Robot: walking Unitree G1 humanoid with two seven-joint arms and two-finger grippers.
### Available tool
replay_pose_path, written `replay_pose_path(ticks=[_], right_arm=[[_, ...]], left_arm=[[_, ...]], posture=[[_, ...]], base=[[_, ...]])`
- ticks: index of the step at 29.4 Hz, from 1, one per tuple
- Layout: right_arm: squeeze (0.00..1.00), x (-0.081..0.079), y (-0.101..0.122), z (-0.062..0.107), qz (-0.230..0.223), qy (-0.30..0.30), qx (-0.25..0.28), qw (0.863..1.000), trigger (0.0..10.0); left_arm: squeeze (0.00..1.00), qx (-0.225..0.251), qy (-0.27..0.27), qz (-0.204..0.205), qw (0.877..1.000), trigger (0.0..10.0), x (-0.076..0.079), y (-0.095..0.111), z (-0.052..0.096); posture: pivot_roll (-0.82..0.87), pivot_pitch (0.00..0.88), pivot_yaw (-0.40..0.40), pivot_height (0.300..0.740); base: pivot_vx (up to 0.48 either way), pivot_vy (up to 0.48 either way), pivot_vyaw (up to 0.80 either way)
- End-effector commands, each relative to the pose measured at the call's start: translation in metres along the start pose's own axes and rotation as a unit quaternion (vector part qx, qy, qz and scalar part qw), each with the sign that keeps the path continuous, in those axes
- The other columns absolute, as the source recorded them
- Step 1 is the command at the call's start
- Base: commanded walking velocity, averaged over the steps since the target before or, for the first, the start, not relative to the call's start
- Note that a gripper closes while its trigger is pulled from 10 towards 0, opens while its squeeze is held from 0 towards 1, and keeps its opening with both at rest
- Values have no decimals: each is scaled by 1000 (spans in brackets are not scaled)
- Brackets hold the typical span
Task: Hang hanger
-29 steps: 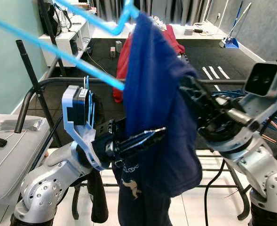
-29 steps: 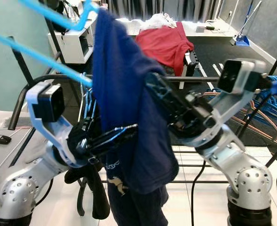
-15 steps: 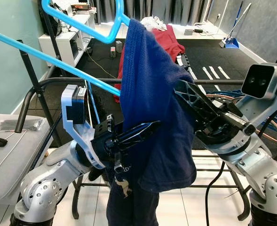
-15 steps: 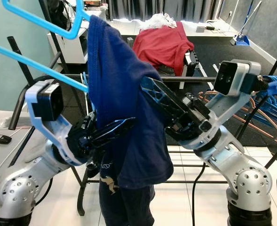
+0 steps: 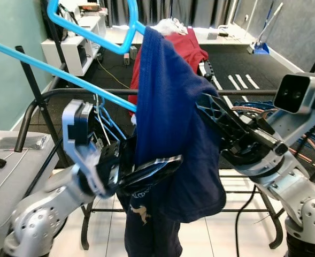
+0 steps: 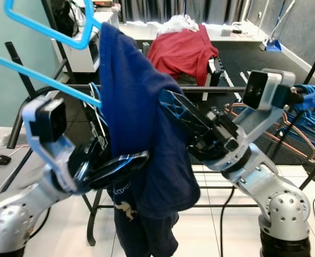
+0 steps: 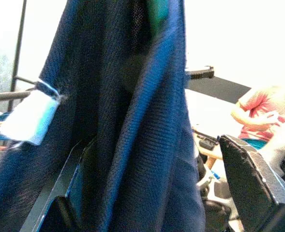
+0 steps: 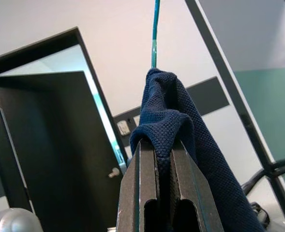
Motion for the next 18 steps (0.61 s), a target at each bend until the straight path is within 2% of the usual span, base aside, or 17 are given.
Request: replay_pose_path(ticks=[1, 2, 4, 7, 8, 9, 10, 11, 12, 13, 14, 15, 16, 17, 18], right_arm=[[0, -2, 3, 1, 6, 5, 1, 1000, 0], [0, 2, 3, 5, 12, -3, -5, 1000, 0], [0, 5, 2, 8, 18, -12, -16, 1000, 0], [0, 6, 0, 10, 21, -16, -26, 999, 0], [0, 11, -10, 14, 35, -29, -60, 997, 0], [0, 11, -10, 14, 35, -29, -60, 997, 0], [0, 24, -27, 21, 63, -62, -118, 989, 0], [0, 42, -44, 30, 93, -106, -174, 975, 0], [0, 59, -57, 39, 122, -144, -217, 958, 4588], [0, 73, -67, 46, 144, -172, -242, 944, 9843], [0, 80, -72, 49, 155, -186, -253, 937, 9843], [0, 83, -77, 49, 160, -189, -253, 935, 5412], [0, 85, -79, 48, 162, -189, -251, 936, 5412], [0, 86, -83, 47, 156, -188, -246, 938, 2667], [0, 86, -83, 47, 156, -188, -246, 938, 2667]], left_arm=[[1000, -1, -14, -6, 1000, 10000, 6, 5, 2], [1000, -7, 3, -18, 1000, 10000, 3, 11, 13], [1000, -4, 28, -35, 999, 10000, -3, 18, 21], [1000, 1, 41, -46, 998, 10000, -6, 23, 24], [1000, 18, 59, -56, 997, 10000, -11, 31, 29], [1000, 18, 59, -56, 997, 10000, -11, 31, 29], [1000, 41, 115, -83, 989, 10000, -29, 39, 37], [1000, 61, 175, -95, 978, 10000, -47, 44, 45], [1000, 70, 224, -100, 967, 10000, -61, 43, 52], [0, 67, 291, -105, 948, 10000, -79, 36, 62], [0, 62, 329, -107, 936, 10000, -89, 31, 68], [0, 48, 370, -108, 921, 10000, -99, 21, 74], [0, 38, 393, -108, 912, 10000, -103, 15, 79], [0, 20, 417, -117, 901, 10000, -107, 7, 84], [0, 20, 417, -117, 901, 10000, -107, 7, 84]], posture=[[-70, 0, -23, 740], [-69, 0, -23, 740], [-69, 0, -24, 740], [-69, 0, -24, 740], [-62, 0, -26, 740], [-62, 0, -26, 740], [-62, 0, -26, 740], [-61, 0, -26, 740], [-61, 0, -26, 740], [-54, 0, -29, 740], [-54, 0, -29, 740], [-47, 0, -34, 740], [-47, 0, -34, 740], [-40, 0, -38, 740], [-40, 0, -38, 740]], base=[[0, 0, 0], [0, 0, 0], [0, 0, 0], [0, 0, 0], [0, 0, 0], [0, 0, 0], [0, 0, 0], [0, 0, 0], [0, 0, 0], [0, 0, 0], [0, 0, 0], [0, 0, 0], [0, 0, 0], [0, 0, 800], [0, 0, 800]])
Point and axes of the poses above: a point about 5 cm out from each wrist's last joint towards the gripper, its own z axis pointing back from the gripper into the wrist, its own y axis along the axis of the wrist's last joint, x = y × z, the point moved 6 cm from there along -z, pointing out of the wrist towards the gripper, and after that the axes turned 2 degrees about -z, right-handed, at the moved point
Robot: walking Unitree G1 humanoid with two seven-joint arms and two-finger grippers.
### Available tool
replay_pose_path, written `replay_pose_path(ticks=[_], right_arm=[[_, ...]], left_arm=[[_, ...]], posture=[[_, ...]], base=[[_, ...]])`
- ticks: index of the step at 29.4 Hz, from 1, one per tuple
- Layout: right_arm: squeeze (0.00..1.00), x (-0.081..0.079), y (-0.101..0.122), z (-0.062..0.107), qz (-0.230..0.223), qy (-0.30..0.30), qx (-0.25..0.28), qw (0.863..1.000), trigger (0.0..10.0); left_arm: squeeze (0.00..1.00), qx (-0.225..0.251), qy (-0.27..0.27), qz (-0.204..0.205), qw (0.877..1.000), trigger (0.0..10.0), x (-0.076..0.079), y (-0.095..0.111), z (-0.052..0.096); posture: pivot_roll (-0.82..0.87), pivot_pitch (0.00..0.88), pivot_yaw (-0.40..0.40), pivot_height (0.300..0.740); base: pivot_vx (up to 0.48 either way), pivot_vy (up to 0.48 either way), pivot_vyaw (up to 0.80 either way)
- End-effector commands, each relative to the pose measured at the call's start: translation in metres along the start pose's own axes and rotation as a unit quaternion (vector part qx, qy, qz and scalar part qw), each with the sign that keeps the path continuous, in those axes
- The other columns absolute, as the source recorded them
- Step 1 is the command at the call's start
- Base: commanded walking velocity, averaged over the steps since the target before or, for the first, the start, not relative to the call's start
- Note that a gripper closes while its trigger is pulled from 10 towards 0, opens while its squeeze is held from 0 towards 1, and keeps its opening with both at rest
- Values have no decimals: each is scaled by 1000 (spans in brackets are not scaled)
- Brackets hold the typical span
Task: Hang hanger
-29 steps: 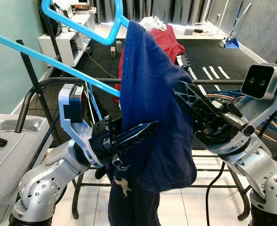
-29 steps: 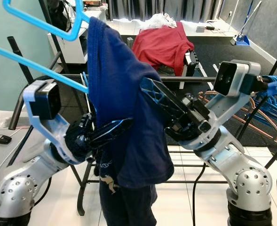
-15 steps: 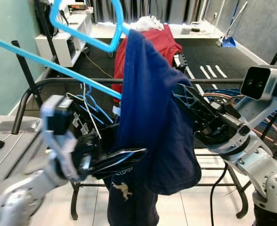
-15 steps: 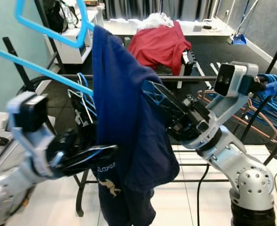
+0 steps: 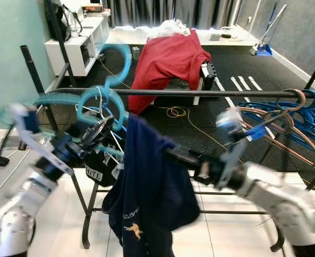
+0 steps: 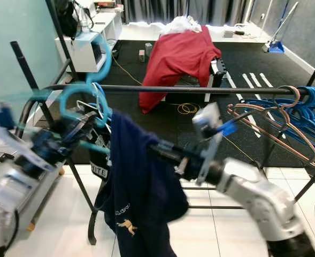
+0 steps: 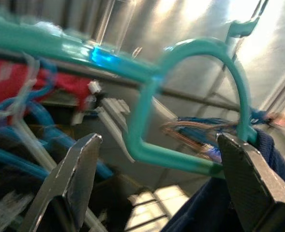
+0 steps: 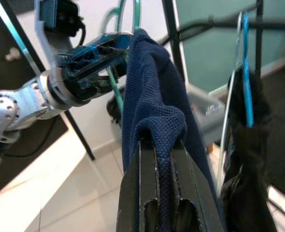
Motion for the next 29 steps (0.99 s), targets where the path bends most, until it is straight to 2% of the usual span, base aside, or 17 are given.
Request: replay_pose_path(ticks=[1, 2, 4, 5, 6, 7, 8, 9, 11, 16, 17, 19, 21, 24, 25, 26, 29], right_arm=[[0, 2, 8, -1, 21, -9, 15, 1000, 2667], [0, 0, 4, -4, 14, -5, 17, 1000, 4627], [0, 0, 4, -4, 14, -5, 17, 1000, 4627], [0, -1, 1, -7, 1, -1, 22, 1000, 7059], [0, -1, 1, -7, 1, -1, 22, 1000, 7059], [0, 0, -3, -9, -11, -2, 25, 1000, 10000], [0, 0, -3, -9, -11, -2, 25, 1000, 10000], [0, 3, -6, -9, -21, -8, 29, 999, 10000], [0, 15, -12, -6, -29, -31, 34, 999, 10000], [0, 24, -18, -5, -21, -52, 35, 998, 10000], [0, 29, -21, -4, -15, -62, 34, 997, 10000], [0, 29, -21, -4, -15, -62, 34, 997, 10000], [0, 42, -29, 2, -8, -96, 28, 995, 10000], [0, 42, -29, 2, -8, -96, 28, 995, 10000], [0, 48, -33, 5, -11, -109, 27, 994, 10000], [0, 50, -35, 7, -19, -114, 29, 993, 10000], [0, 52, -36, 7, -26, -116, 32, 992, 10000]], left_arm=[[0, 3, 21, -25, 999, 10000, -5, 2, 3], [0, -4, 48, -35, 998, 10000, -10, -5, 5], [0, -4, 48, -35, 998, 10000, -10, -5, 5], [0, -16, 90, -43, 995, 10000, -19, -13, 10], [0, -16, 90, -43, 995, 10000, -19, -13, 10], [0, -42, 116, -67, 990, 10000, -22, -27, 15], [0, -42, 116, -67, 990, 10000, -22, -27, 15], [0, -62, 134, -75, 986, 10000, -23, -39, 20], [0, -85, 133, -82, 984, 10000, -17, -52, 22], [0, -79, 147, -83, 982, 10000, -24, -53, 20], [0, -80, 164, -96, 979, 10000, -31, -53, 21], [0, -80, 164, -96, 979, 10000, -31, -53, 21], [0, -91, 218, -145, 961, 10000, -61, -48, 31], [0, -91, 218, -145, 961, 10000, -61, -48, 31], [0, -93, 240, -157, 954, 10000, -71, -46, 38], [0, -95, 247, -167, 950, 10000, -74, -46, 42], [0, -95, 251, -177, 947, 10000, -72, -46, 45]], posture=[[-40, 0, -38, 740], [-24, 0, -46, 740], [-24, 0, -46, 740], [-16, 0, -47, 740], [-16, 0, -47, 740], [-10, 0, -48, 740], [-10, 0, -48, 740], [-10, 0, -48, 740], [4, 6, -45, 740], [0, 7, -37, 740], [2, 7, -31, 740], [2, 7, -31, 740], [-8, 10, -11, 740], [-8, 10, -11, 740], [-8, 11, -6, 740], [-5, 13, -5, 740], [2, 11, -5, 740]], base=[[0, 0, 800], [0, 0, 800], [0, 0, 800], [0, 0, 800], [0, 0, 800], [0, 0, 800], [0, 0, 800], [0, 0, 800], [0, 0, 800], [0, 0, 800], [0, 0, 800], [0, 0, 800], [0, 0, 800], [0, 0, 800], [0, 0, 800], [0, 0, 800], [0, 0, 800]])
Point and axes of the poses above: a point about 5 cm out from each wrist's last joint towards the gripper, its own z axis pointing back from the gripper into the wrist, its own y axis along the axis of the wrist's last joint, x = y × z, the point moved 6 cm from there along -z, pointing out of the wrist towards the gripper, and after that the axes turned 2 degrees about -z, right-handed, at the moved point
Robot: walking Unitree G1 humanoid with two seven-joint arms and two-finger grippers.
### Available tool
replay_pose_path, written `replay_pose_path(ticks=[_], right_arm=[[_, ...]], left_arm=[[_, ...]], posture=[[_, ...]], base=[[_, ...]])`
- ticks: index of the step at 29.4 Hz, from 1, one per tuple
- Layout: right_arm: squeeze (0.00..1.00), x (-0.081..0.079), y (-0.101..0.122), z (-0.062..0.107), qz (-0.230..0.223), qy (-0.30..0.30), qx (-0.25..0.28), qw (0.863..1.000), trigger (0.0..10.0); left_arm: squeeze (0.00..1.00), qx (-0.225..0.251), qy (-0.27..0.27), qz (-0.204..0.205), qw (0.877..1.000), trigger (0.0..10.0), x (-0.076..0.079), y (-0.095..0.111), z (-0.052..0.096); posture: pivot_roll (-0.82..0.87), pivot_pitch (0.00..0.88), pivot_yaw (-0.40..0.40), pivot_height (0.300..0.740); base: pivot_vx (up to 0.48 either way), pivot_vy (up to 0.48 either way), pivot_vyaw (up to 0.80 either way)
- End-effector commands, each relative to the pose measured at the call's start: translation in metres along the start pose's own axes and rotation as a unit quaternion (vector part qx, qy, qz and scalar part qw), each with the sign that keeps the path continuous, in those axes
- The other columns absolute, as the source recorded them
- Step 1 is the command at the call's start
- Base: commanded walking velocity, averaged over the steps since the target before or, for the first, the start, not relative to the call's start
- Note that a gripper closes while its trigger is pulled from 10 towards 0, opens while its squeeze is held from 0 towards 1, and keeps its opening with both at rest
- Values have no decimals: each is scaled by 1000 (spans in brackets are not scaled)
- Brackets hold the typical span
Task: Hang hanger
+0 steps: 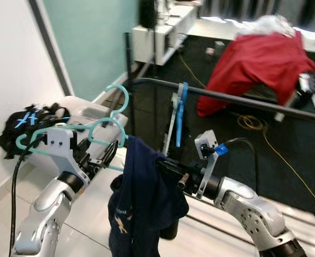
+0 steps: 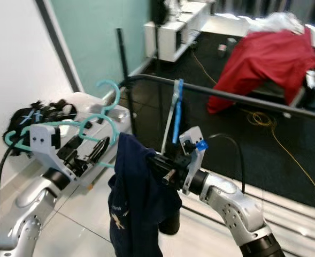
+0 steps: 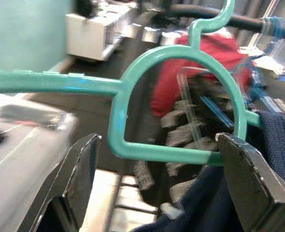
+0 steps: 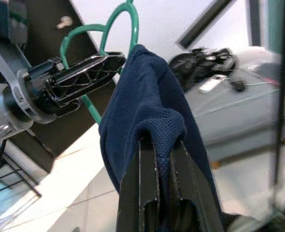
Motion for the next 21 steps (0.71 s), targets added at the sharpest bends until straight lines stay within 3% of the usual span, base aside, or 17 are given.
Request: replay_pose_path(ticks=[1, 5, 7, 14, 17, 21], right_arm=[[0, 21, 21, 16, 30, -48, 40, 998, 10000], [0, 22, 19, 11, 18, -41, 44, 998, 10000], [0, 23, 19, 11, 17, -40, 44, 998, 10000], [0, 25, 17, 8, 18, -39, 47, 998, 10000], [0, 25, 14, 6, 16, -33, 47, 998, 10000], [0, 25, 14, 6, 16, -30, 47, 998, 10000]], left_arm=[[0, -33, 99, -40, 994, 10000, -45, -12, 18], [0, -41, 165, -59, 984, 10000, -58, -14, 28], [0, -39, 168, -57, 983, 10000, -59, -14, 28], [0, -37, 159, -49, 985, 10000, -58, -17, 20], [0, -51, 119, -23, 991, 10000, -50, -28, 6], [0, -60, 98, -9, 993, 10000, -46, -32, 2]], posture=[[2, 11, -5, 740], [16, 4, -16, 740], [21, 2, -18, 740], [37, 0, -23, 740], [45, 0, -24, 740], [45, 0, -25, 740]], base=[[0, 0, 800], [0, 0, 800], [0, 0, 800], [0, 0, 800], [0, 0, 800], [0, 0, 800]])
Point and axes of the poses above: a point about 5 cm out from each wrist's last joint towards the gripper, its own z axis pointing back from the gripper into the wrist, its own y axis along the axis of the wrist's last joint, x = y × z, the point moved 6 cm from there along -z, pointing out of the wrist towards the gripper, and after that the axes turned 2 degrees about -z, right-handed, at the moved point
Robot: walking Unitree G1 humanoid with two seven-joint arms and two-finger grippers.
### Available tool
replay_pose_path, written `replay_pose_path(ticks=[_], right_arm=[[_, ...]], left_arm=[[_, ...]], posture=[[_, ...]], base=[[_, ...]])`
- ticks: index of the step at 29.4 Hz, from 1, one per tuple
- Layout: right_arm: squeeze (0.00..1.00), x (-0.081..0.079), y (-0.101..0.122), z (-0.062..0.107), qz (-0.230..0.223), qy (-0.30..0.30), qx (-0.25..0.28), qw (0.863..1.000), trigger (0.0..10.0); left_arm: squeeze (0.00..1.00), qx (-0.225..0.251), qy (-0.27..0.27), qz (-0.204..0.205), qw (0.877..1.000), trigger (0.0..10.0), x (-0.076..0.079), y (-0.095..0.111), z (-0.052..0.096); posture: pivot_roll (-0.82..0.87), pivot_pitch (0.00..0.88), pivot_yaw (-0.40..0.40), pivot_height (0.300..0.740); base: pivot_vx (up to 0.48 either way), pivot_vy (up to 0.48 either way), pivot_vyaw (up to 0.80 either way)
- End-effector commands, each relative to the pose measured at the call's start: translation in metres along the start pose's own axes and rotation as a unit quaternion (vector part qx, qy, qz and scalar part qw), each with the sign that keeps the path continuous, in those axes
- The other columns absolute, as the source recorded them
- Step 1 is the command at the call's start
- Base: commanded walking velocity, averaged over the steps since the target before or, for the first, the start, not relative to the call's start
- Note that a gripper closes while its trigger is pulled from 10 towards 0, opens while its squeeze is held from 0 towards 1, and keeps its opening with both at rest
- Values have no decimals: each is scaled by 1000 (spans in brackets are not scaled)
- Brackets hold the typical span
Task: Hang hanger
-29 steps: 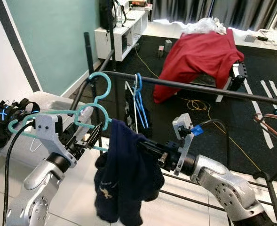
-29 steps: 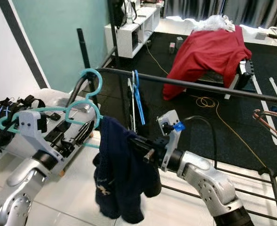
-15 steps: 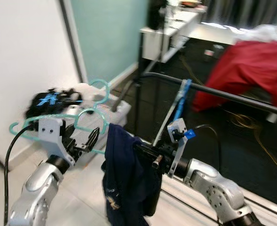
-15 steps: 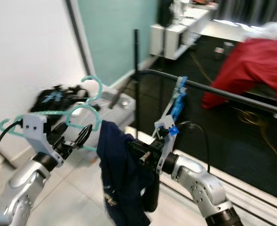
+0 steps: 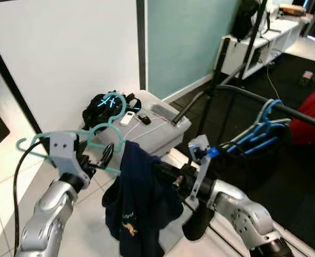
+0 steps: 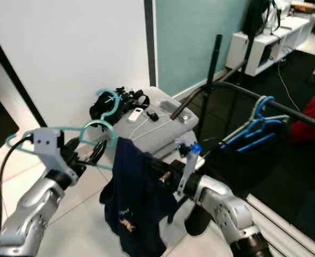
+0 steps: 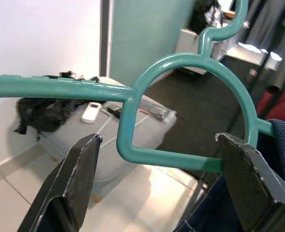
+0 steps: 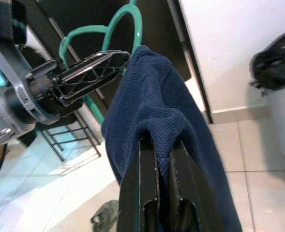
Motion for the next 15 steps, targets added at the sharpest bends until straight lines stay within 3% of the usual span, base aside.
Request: replay_pose_path(ticks=[1, 7, 15], right_arm=[[0, 14, 23, 12, 29, -28, 44, 998, 10000], [0, 15, 24, 11, 30, -27, 45, 998, 10000], [0, 12, 23, 7, 37, -15, 40, 998, 10000]], left_arm=[[0, -48, 65, -5, 997, 10000, -39, -21, 13], [0, -52, 59, 4, 997, 10000, -37, -23, 10], [0, -51, 29, -26, 998, 10000, -28, -21, 4]], posture=[[46, 0, -26, 740], [51, 0, -24, 740], [61, 0, -39, 740]], base=[[0, 0, 800], [0, 0, 800], [0, 0, 800]])
Point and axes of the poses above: a point about 5 cm out from each wrist's last joint towards the gripper, its own z axis pointing back from the gripper into the wrist, its own y axis along the axis of the wrist's last joint, x = y × z, the point moved 6 cm from there along -z, pointing out of the wrist towards the gripper, and after that the axes turned 2 degrees about -z, right-handed, at the moved point
